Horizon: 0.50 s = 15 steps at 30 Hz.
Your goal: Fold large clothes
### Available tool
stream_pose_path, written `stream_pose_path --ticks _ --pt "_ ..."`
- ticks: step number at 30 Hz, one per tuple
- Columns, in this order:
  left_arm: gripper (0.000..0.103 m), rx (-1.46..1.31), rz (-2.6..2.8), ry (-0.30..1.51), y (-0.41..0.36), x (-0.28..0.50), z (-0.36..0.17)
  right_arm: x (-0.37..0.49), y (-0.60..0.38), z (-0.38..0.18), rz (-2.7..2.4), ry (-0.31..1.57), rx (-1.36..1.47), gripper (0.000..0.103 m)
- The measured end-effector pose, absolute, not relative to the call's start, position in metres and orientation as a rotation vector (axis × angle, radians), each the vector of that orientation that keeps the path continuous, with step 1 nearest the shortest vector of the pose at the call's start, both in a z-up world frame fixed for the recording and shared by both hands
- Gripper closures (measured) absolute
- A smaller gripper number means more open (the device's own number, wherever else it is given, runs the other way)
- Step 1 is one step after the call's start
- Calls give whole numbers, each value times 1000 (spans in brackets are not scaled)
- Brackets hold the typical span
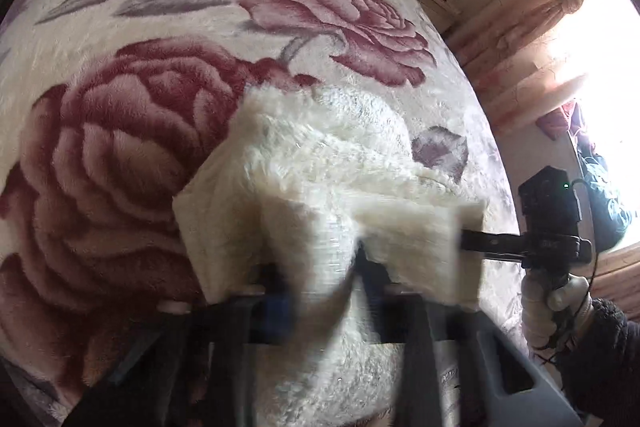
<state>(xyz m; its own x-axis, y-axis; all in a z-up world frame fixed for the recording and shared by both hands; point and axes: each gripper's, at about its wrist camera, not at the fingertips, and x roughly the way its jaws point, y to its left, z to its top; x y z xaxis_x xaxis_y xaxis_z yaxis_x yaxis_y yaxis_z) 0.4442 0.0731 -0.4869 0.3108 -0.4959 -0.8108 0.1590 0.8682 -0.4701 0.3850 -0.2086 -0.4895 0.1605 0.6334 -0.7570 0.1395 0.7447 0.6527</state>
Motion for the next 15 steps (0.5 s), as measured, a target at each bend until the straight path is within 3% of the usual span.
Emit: stream_pose_path --ticks 1,3,10,15 --pt "88 -335 -445 1171 75 443 -483 387 -205 -485 379 1376 661 79" --pt "89 -363 -456 1129 81 439 -468 385 -204 -469 374 1329 646 83" --pt "90 -496 -464 1031 101 455 -428 382 -200 -394 411 1166 628 86" --pt "90 -654 -411 1090 116 521 -463 425 -197 -382 363 1105 644 86"
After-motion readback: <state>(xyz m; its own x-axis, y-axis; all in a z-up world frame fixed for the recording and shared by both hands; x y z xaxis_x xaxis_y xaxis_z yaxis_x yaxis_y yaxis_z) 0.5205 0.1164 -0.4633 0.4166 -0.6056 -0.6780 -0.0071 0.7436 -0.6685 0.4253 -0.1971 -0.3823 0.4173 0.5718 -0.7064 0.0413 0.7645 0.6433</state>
